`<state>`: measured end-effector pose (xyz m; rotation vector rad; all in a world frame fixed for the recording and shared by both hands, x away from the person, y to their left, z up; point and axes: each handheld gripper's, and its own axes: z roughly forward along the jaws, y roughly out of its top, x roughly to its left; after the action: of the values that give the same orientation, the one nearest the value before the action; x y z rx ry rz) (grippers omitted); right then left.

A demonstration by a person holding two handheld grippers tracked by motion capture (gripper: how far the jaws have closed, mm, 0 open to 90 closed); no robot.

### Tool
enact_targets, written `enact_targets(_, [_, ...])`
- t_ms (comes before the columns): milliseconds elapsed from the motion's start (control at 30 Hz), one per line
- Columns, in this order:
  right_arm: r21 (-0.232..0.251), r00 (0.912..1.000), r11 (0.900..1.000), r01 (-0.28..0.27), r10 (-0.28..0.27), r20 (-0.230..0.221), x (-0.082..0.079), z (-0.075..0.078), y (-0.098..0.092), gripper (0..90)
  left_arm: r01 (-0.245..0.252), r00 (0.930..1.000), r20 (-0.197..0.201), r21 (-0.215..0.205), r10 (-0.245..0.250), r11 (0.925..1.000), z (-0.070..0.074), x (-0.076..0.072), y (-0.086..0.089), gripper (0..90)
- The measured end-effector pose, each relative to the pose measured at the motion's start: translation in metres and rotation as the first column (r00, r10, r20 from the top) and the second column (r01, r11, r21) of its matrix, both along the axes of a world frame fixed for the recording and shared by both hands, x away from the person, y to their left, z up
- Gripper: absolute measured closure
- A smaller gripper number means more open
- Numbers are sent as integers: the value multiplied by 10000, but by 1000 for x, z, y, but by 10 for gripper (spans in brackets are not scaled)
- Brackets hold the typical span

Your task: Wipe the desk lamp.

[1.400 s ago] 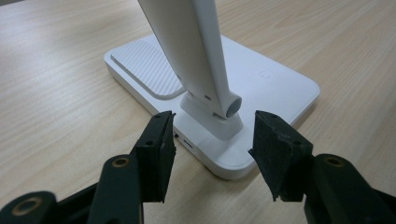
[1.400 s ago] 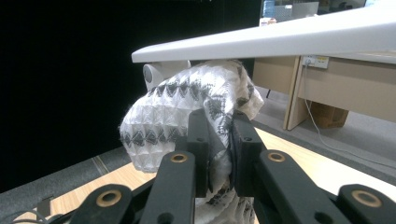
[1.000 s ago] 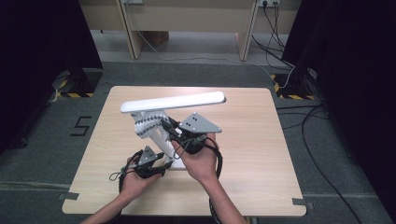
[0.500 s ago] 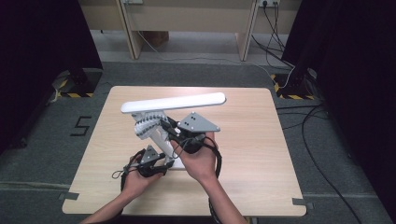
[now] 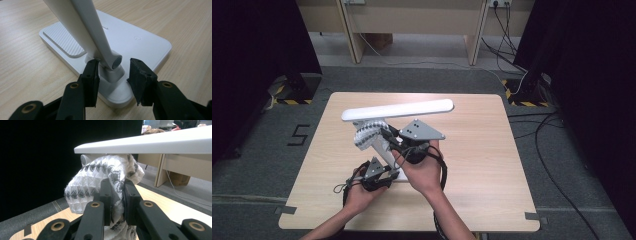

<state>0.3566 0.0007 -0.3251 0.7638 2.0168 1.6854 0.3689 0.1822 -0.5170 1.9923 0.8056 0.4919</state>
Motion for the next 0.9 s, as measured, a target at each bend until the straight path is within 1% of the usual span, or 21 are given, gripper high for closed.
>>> enact_targets(167, [-14, 10000, 10000, 1, -1, -55, 0, -1, 0, 811, -45, 10000, -39, -42, 45, 10000, 0, 0, -1, 589])
enact_targets(267, [-139, 9999, 9999, -53, 51, -106, 1, -2, 1, 810, -72, 10000, -48, -38, 72, 10000, 0, 0, -1, 595])
enact_targets(367, [-152, 9995, 9999, -56, 51, -316, 2, -3, 2, 809, -85, 10000, -28, -41, 85, 10000, 0, 0, -1, 599])
enact_targets(567, [-305, 9998, 9995, -116, 110, -178, 4, -1, 4, 808, -103, 9999, 3, -17, 103, 9999, 0, 0, -1, 603])
enact_targets(700, [-331, 9994, 9994, -124, 113, -328, 7, -5, 8, 809, -78, 10000, 33, -1, 78, 10000, 0, 0, -1, 602])
enact_targets(767, [-244, 9987, 9997, -95, 83, -508, 10, -9, 9, 810, -77, 10000, 40, 1, 77, 10000, 0, 0, -1, 602])
enact_targets(833, [-227, 9984, 9997, -90, 77, -563, 12, -10, 10, 810, -93, 10000, 37, -3, 93, 10000, 0, 0, -1, 603])
enact_targets(900, [-256, 9979, 9996, -71, 55, -646, 14, -12, 11, 810, -72, 10000, 19, 85, 72, 9999, 1, 0, -1, 602])
